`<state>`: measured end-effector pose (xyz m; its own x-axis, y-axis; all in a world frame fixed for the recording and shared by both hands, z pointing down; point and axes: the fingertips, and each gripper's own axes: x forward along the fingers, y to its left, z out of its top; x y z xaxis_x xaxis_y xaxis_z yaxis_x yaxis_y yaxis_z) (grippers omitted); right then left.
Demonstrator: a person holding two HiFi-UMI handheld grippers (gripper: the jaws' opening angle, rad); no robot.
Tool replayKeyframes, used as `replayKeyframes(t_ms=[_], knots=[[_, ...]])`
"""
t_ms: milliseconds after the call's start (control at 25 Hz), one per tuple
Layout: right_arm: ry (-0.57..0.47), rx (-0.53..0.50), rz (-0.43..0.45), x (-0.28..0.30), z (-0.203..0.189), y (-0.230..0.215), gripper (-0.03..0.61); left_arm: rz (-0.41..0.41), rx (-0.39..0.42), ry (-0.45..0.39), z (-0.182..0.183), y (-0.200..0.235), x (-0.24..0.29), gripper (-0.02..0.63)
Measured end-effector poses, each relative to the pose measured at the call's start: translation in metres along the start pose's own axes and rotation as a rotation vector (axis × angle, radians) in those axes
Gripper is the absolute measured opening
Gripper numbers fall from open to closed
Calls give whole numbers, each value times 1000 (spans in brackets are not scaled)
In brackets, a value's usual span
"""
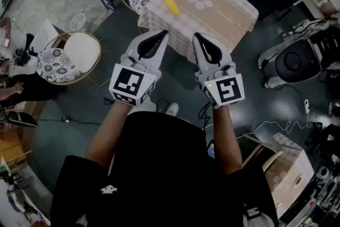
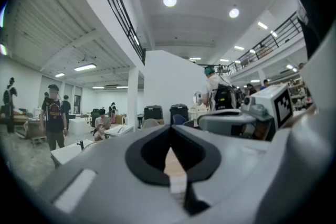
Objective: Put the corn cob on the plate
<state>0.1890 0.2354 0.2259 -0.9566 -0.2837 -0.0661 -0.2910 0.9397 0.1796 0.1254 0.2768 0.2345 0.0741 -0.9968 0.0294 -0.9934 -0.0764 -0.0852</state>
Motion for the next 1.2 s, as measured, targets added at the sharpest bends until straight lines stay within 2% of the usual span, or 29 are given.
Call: replayKeyframes(t_ms=[600, 1080, 1200], knots=[[-31, 35, 51, -15, -4, -21, 2, 41, 29, 9, 8, -22, 15, 6], [-10, 69, 33, 11, -20, -45, 2, 30, 2, 18, -1, 2, 48, 5], [14, 71, 4, 24, -24, -56, 2, 21, -1, 19, -4, 12, 60, 6]])
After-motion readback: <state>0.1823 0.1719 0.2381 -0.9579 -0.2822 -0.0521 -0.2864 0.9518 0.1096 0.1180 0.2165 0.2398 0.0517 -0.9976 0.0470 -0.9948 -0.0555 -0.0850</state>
